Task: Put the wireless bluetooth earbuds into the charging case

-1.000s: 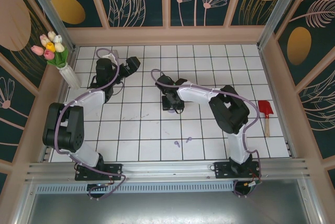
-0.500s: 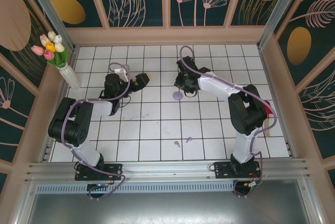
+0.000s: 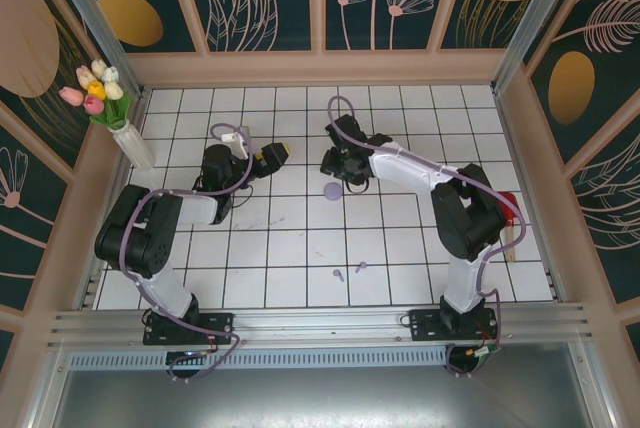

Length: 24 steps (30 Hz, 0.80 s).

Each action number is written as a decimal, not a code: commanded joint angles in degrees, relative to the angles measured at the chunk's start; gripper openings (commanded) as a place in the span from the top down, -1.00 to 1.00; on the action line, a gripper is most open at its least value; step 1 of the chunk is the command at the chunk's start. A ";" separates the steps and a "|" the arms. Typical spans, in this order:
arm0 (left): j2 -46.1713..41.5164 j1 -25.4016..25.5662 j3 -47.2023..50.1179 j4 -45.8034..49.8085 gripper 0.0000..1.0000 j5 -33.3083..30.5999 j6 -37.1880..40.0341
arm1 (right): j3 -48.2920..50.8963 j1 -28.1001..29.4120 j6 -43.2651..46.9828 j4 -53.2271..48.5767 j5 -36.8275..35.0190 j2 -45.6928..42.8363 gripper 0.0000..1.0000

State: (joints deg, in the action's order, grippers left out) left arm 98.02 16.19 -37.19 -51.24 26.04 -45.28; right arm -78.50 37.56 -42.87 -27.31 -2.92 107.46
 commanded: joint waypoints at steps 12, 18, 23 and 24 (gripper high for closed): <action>-7.00 0.04 -5.43 9.60 -0.98 -6.62 6.72 | 1.31 1.51 2.55 -0.49 1.11 4.13 -0.17; -7.04 0.07 -6.47 10.35 -0.98 -6.28 7.24 | -2.05 2.66 2.99 -2.74 -0.43 7.22 -0.21; -7.23 0.00 -6.60 10.88 -0.98 -5.59 8.17 | -5.99 4.39 9.54 -6.14 -3.79 9.34 -0.30; -7.31 0.04 -6.58 11.07 -0.98 -5.44 8.37 | -6.32 4.73 11.48 -6.43 -4.20 9.40 -0.31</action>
State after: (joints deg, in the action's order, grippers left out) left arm 92.07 16.19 -42.33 -41.17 20.36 -38.85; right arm -82.41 41.25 -36.91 -30.30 -4.47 115.59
